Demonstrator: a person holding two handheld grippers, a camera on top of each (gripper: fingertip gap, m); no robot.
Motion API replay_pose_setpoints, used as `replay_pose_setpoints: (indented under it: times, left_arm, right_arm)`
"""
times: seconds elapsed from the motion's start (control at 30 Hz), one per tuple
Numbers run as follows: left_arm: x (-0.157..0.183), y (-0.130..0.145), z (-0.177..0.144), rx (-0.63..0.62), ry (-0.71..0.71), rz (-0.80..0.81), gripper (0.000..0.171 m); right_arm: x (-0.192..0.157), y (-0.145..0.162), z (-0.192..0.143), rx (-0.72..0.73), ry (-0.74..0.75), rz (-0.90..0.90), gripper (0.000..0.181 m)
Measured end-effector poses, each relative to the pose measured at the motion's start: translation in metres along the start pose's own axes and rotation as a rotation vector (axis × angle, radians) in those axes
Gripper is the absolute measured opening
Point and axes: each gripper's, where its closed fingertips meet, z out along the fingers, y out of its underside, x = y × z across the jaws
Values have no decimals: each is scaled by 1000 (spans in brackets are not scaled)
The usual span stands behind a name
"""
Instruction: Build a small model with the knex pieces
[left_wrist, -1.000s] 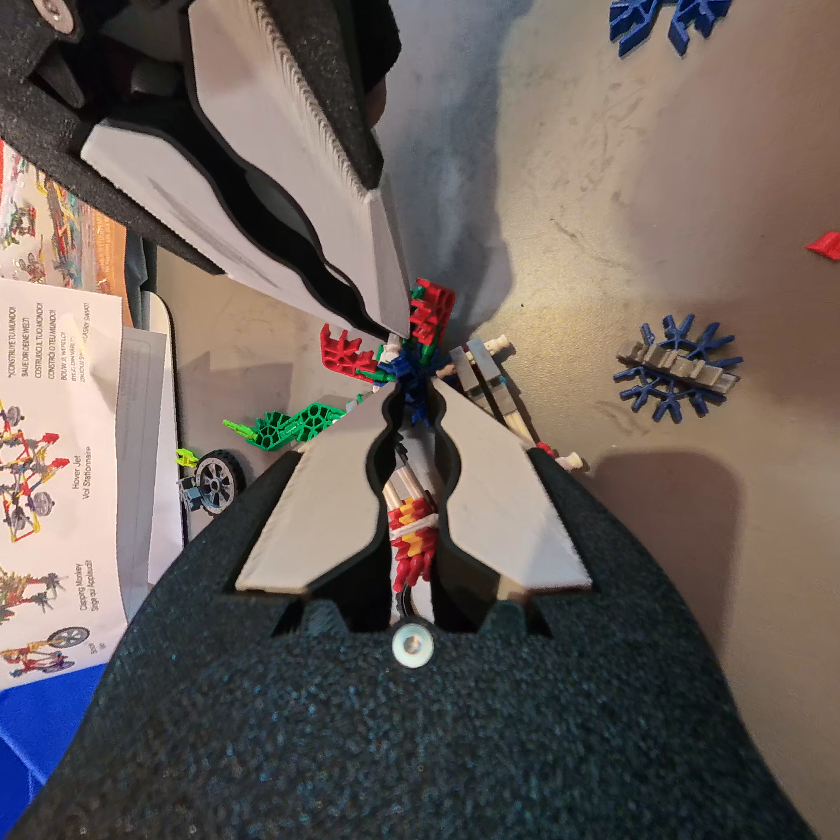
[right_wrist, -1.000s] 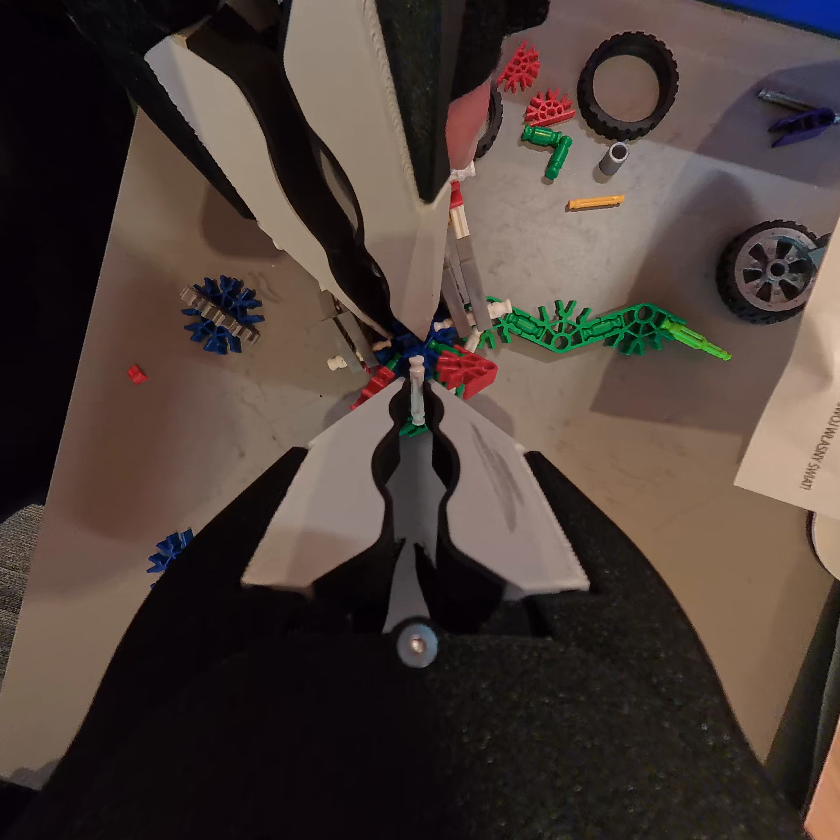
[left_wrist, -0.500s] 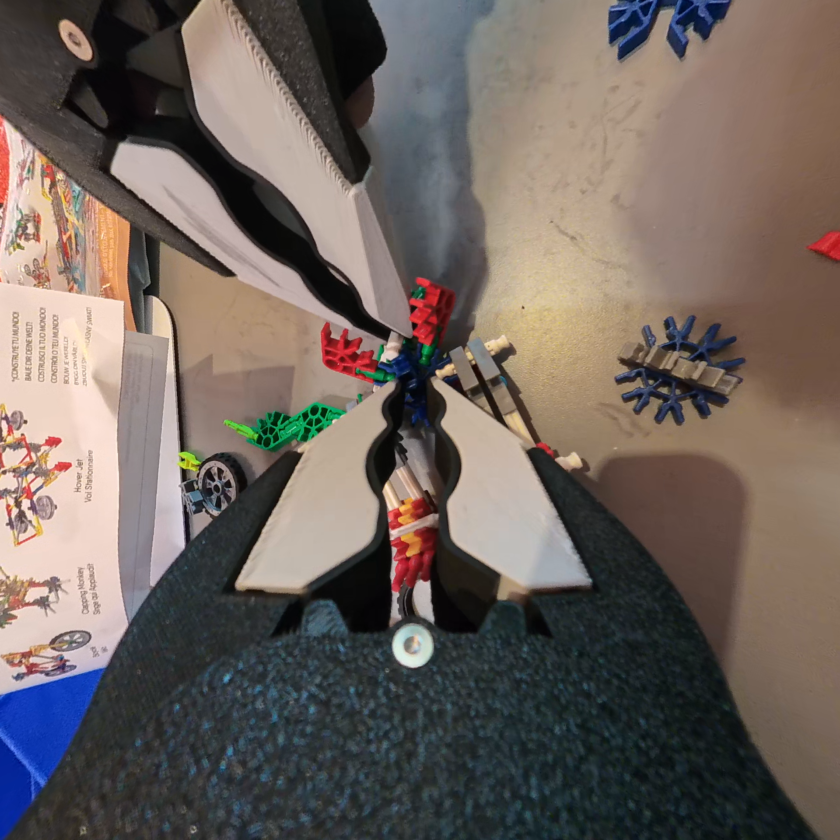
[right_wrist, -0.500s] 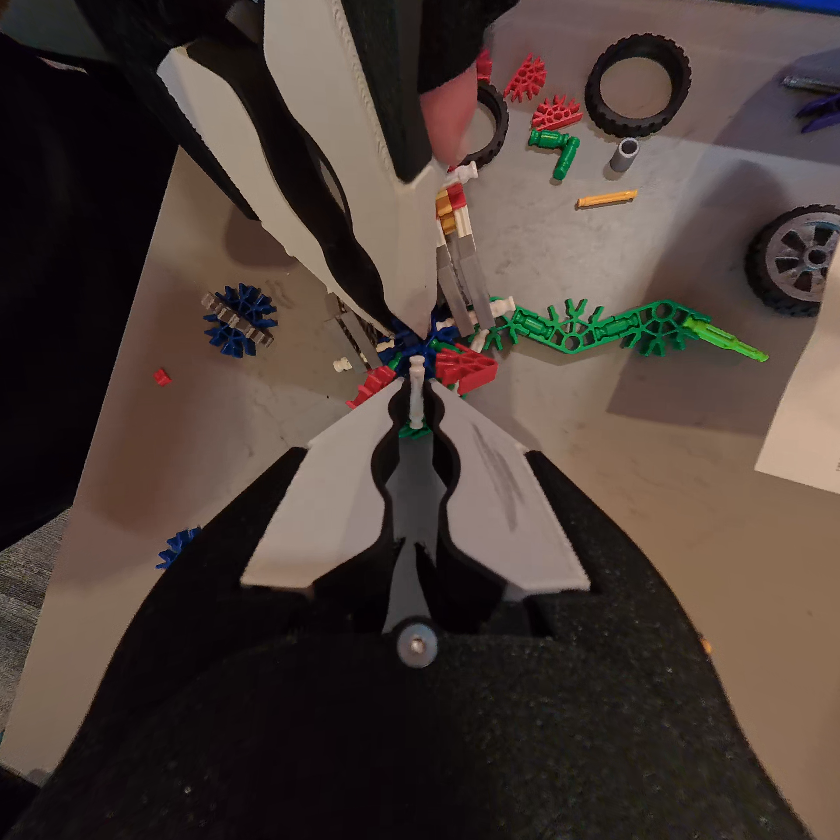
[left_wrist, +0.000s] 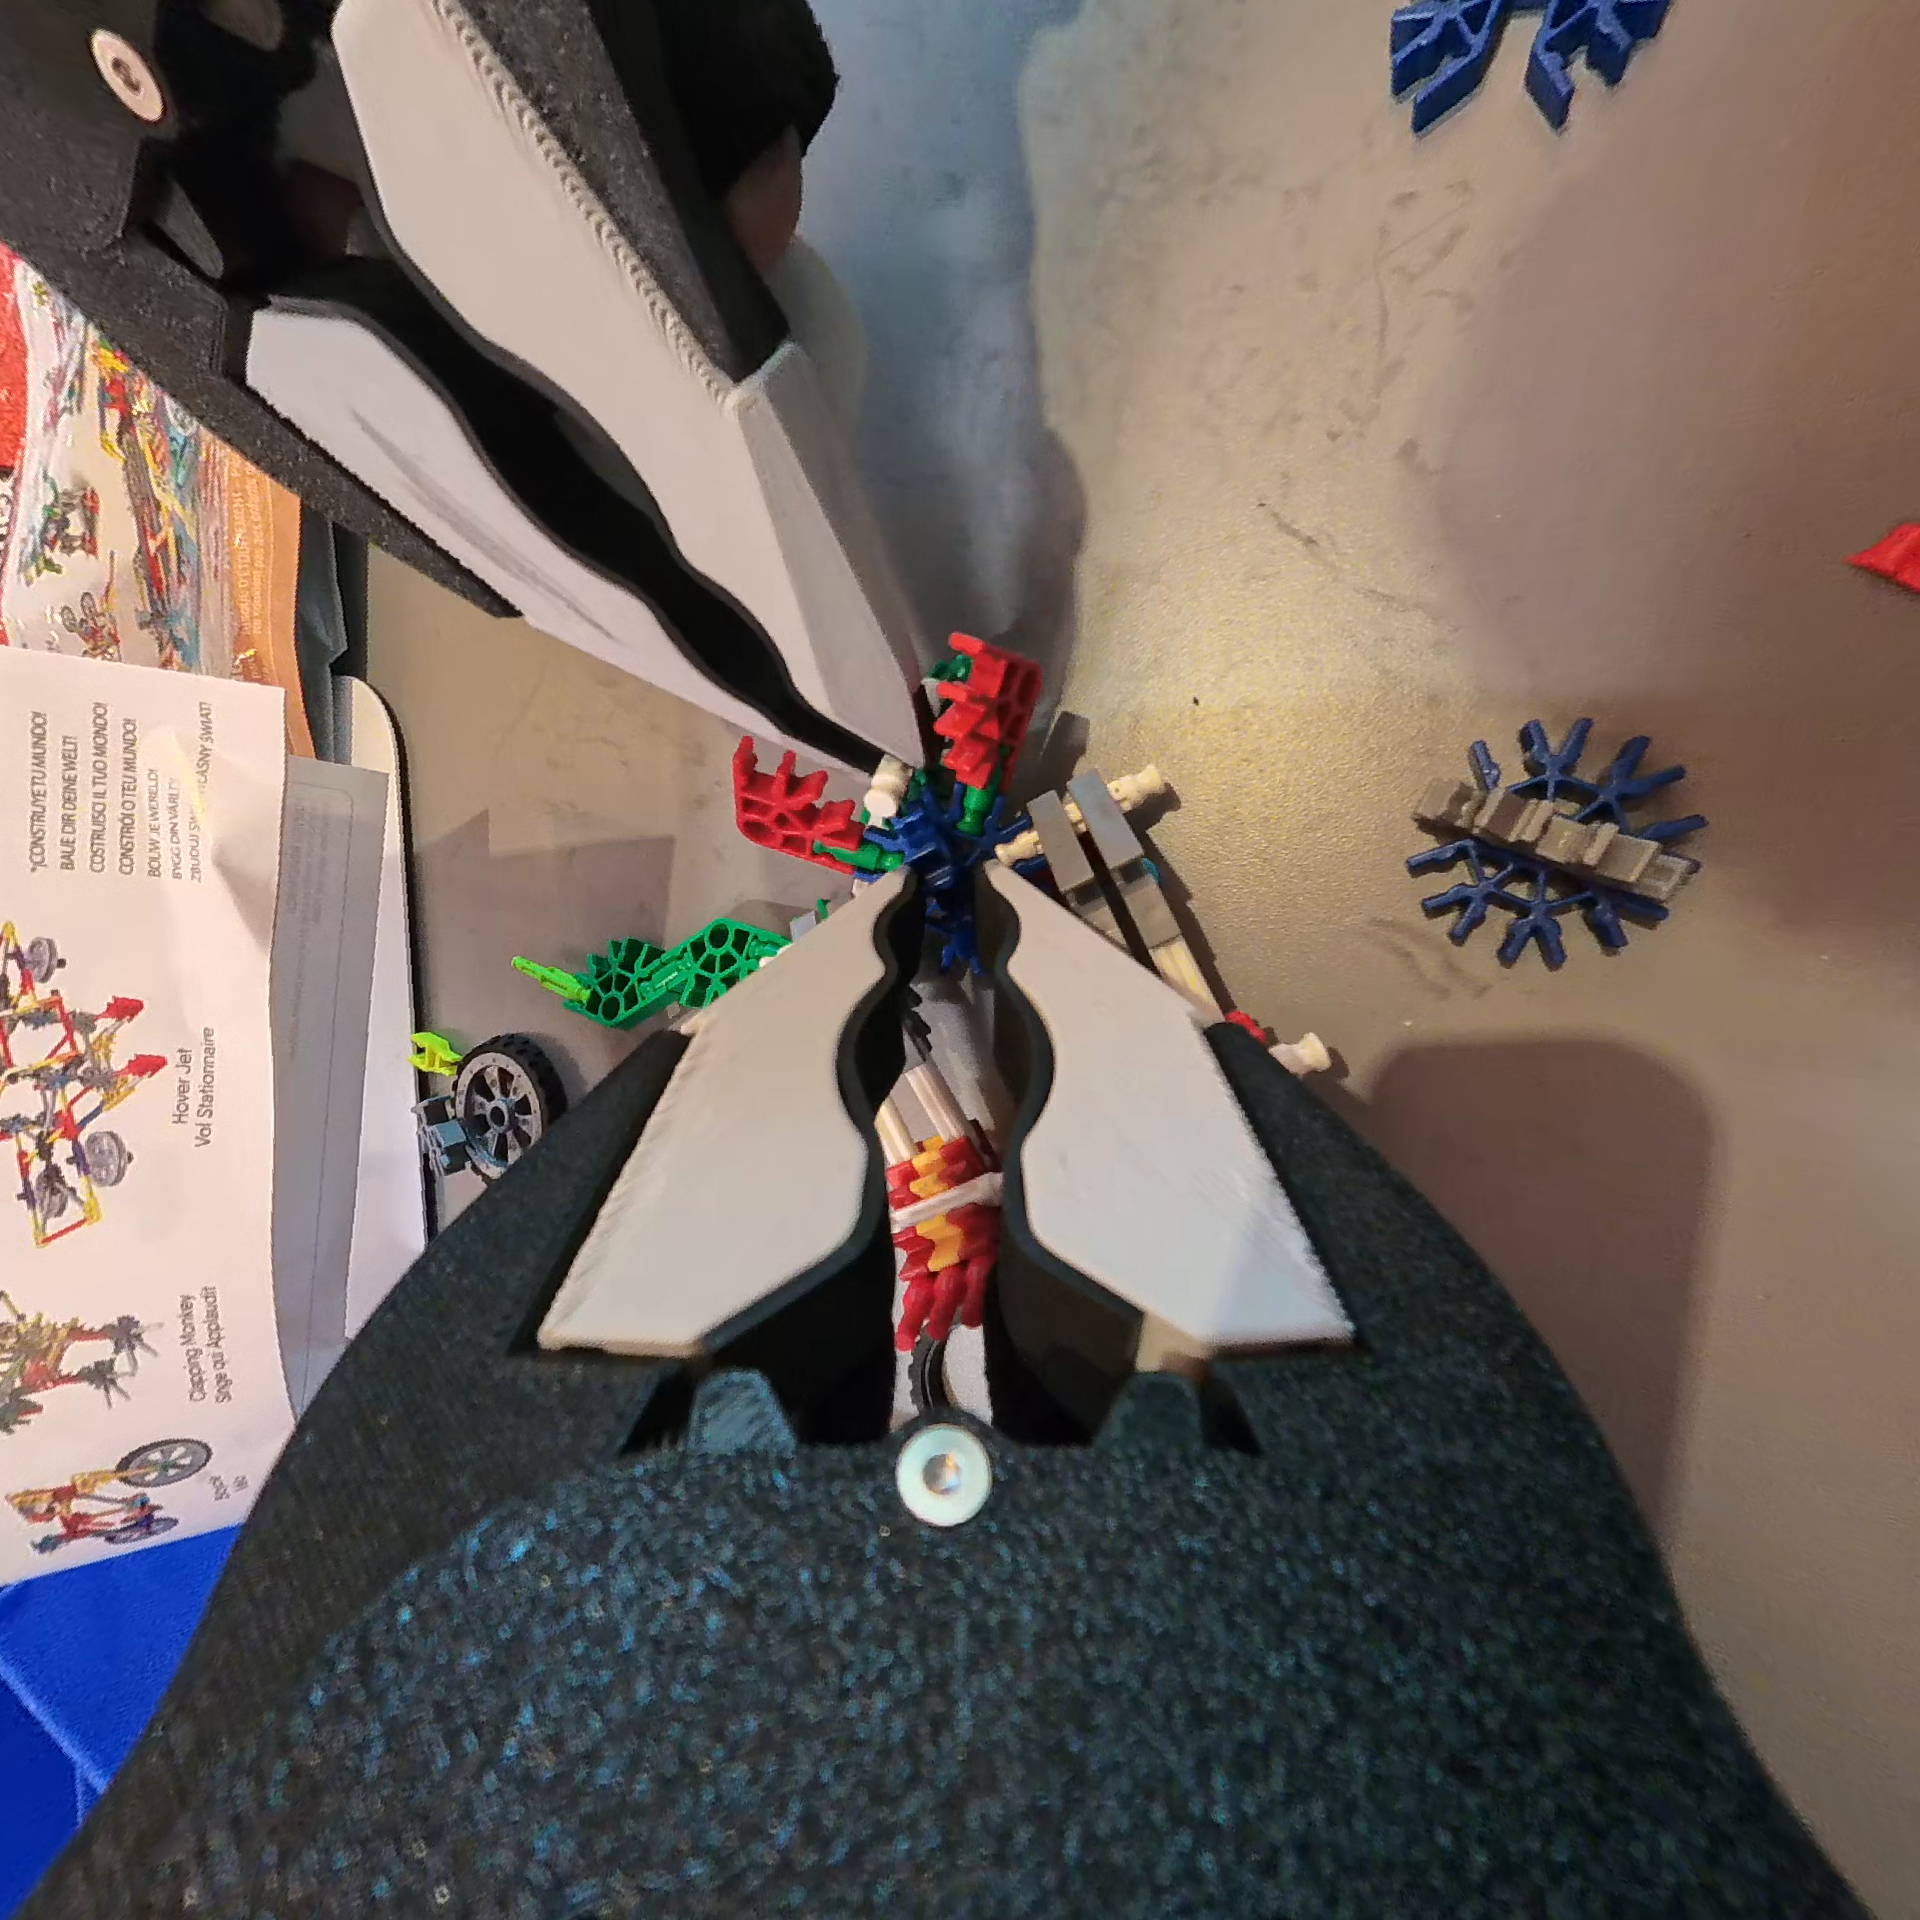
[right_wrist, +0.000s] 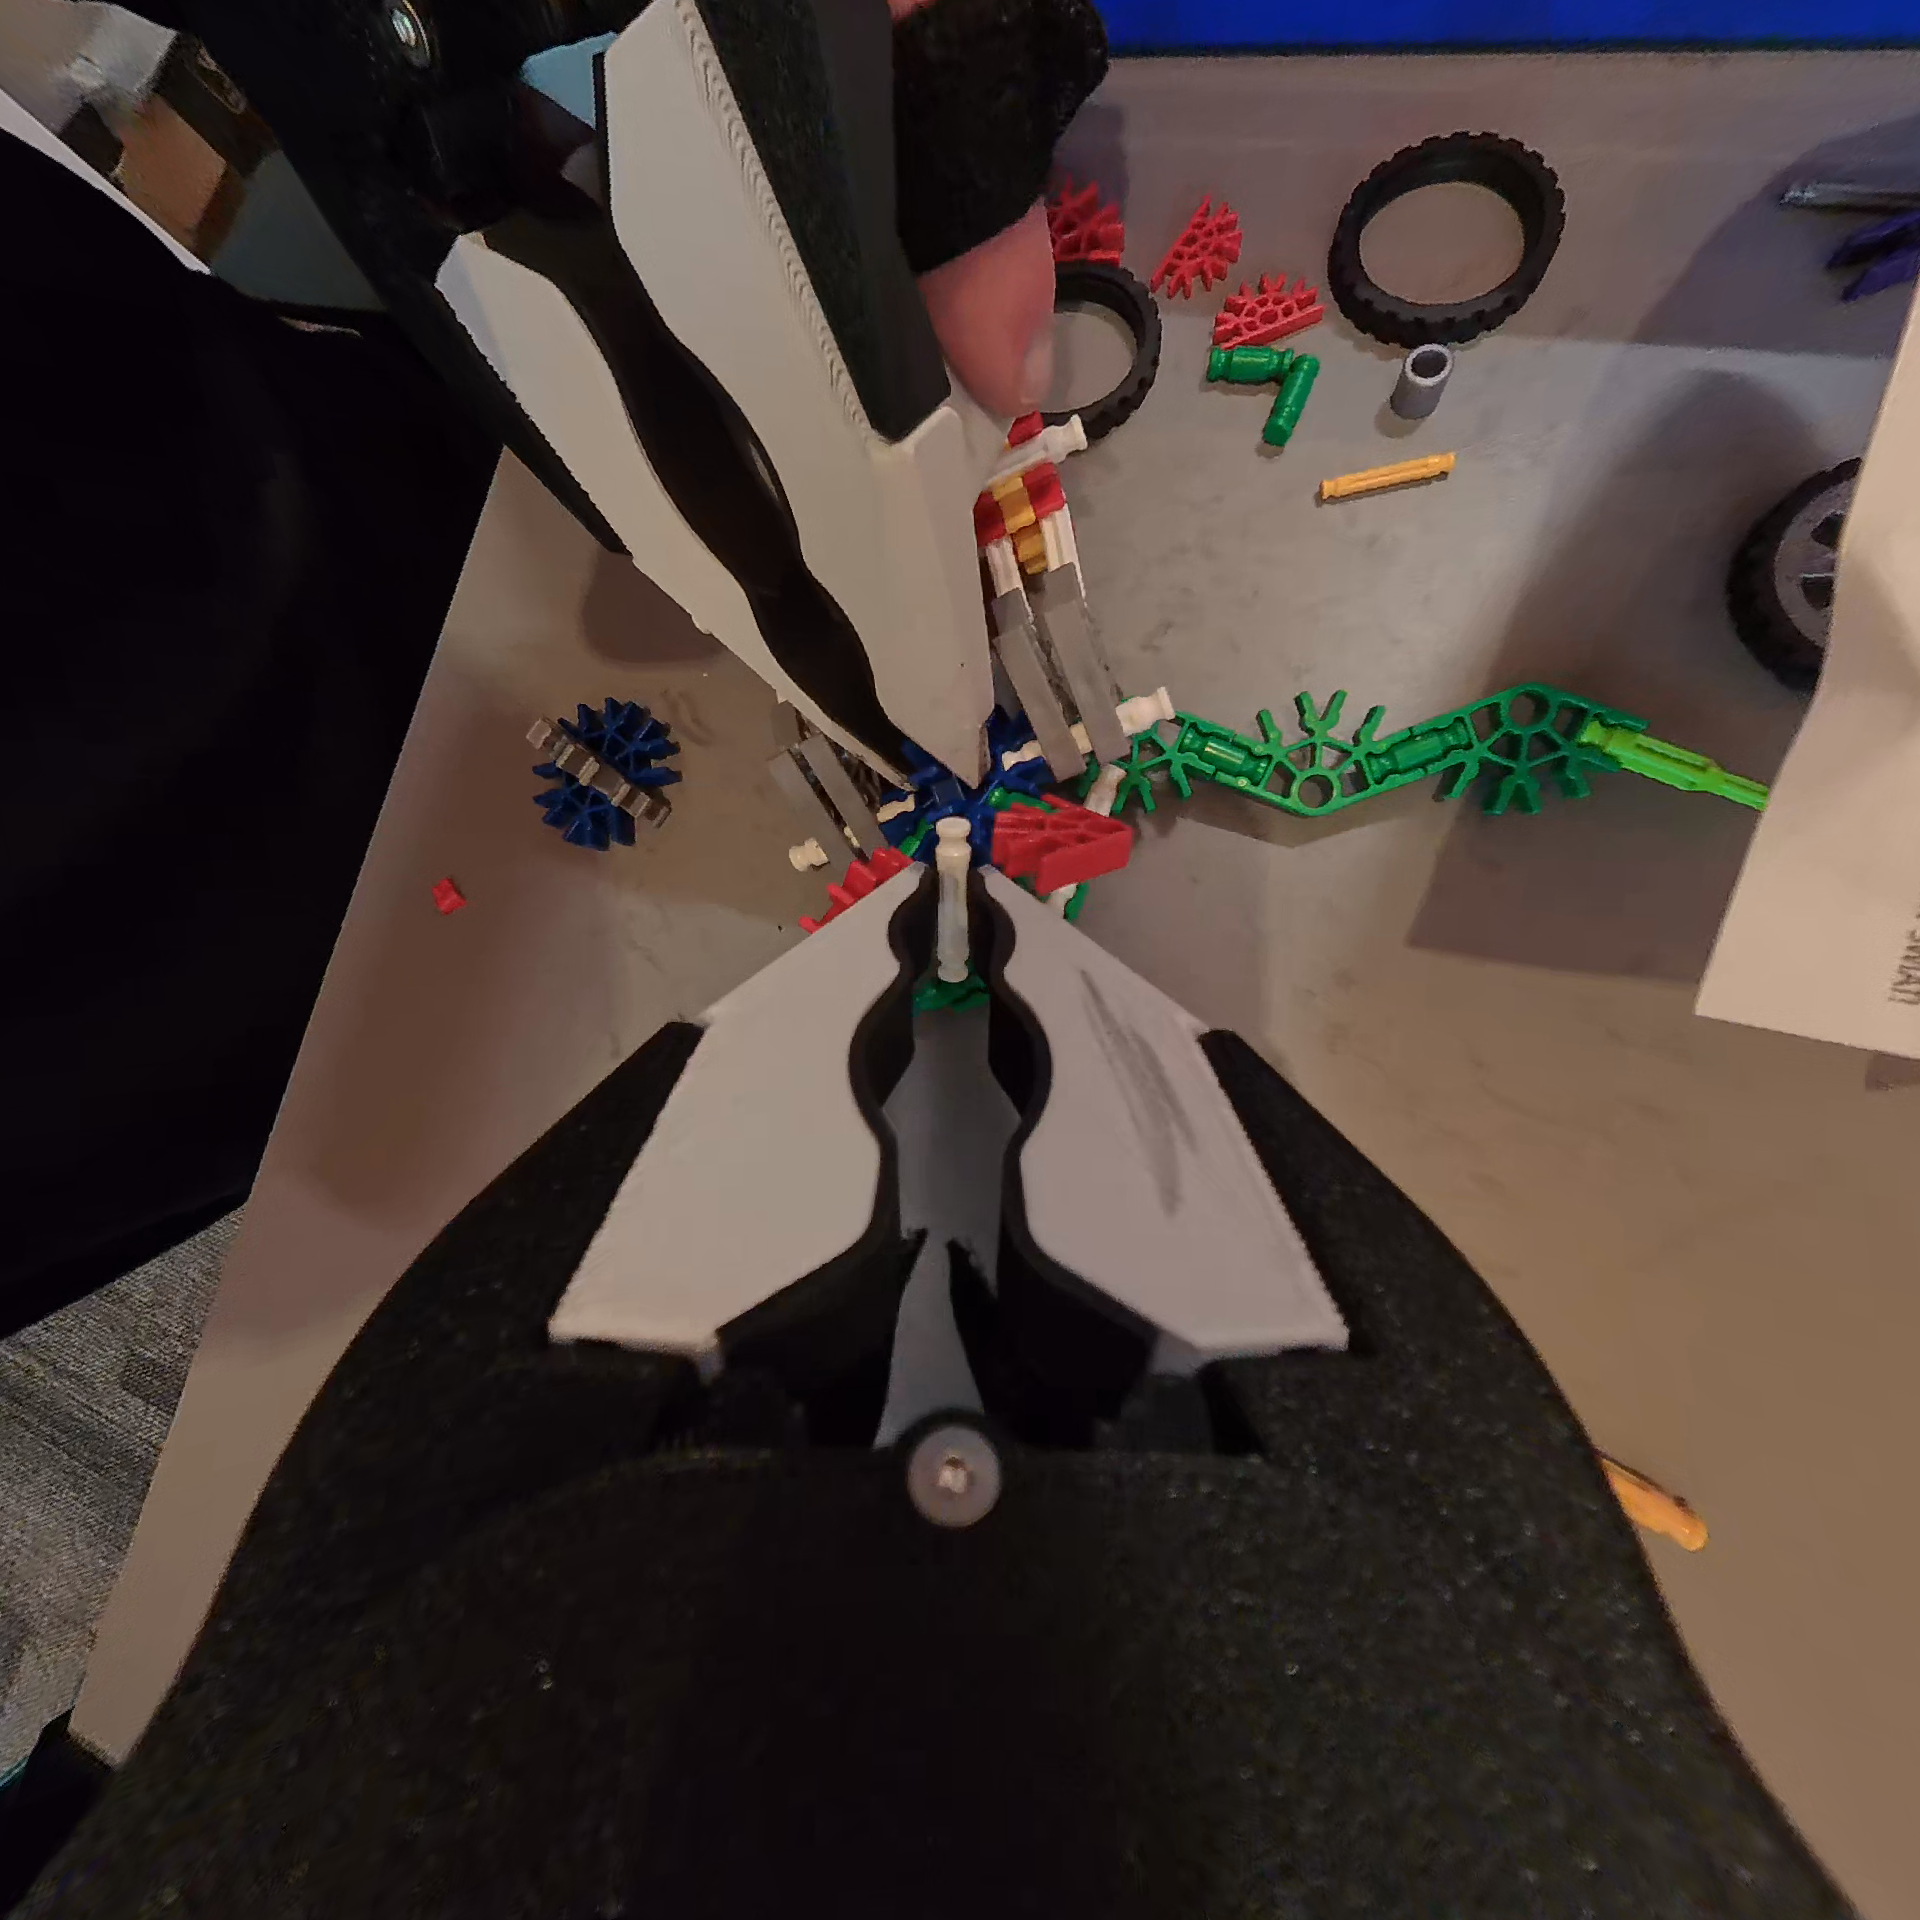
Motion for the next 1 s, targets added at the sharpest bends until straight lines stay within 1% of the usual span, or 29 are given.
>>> replay_pose_setpoints:
  times: [0.33, 0.47, 0.53, 0.6, 0.83, 0.9, 1.0]
  left_arm:
    - [-2, -2, 1, -1, -38, 38, 10]
    - [-8, -5, 0, 2, -128, 135, 20]
    - [-6, -9, -1, 22, -145, 192, 19]
    - [-4, -9, 1, 19, -139, 221, 17]
    - [-5, -12, 1, 14, -151, 319, 21]
    - [-1, -12, 2, 11, -135, 348, 16]
    - [-1, -12, 1, 5, -119, 349, 16]
  right_arm:
    - [3, 3, 4, -66, 92, -63, 5]
    - [2, 4, 7, -67, 98, -67, 5]
    - [1, 4, 9, -66, 92, -66, 5]
    - [1, 5, 10, -69, 92, -67, 5]
    - [0, 8, 14, -74, 93, -69, 5]
    - [0, 8, 15, -75, 91, -71, 5]
    - [0, 9, 15, -80, 94, -75, 5]
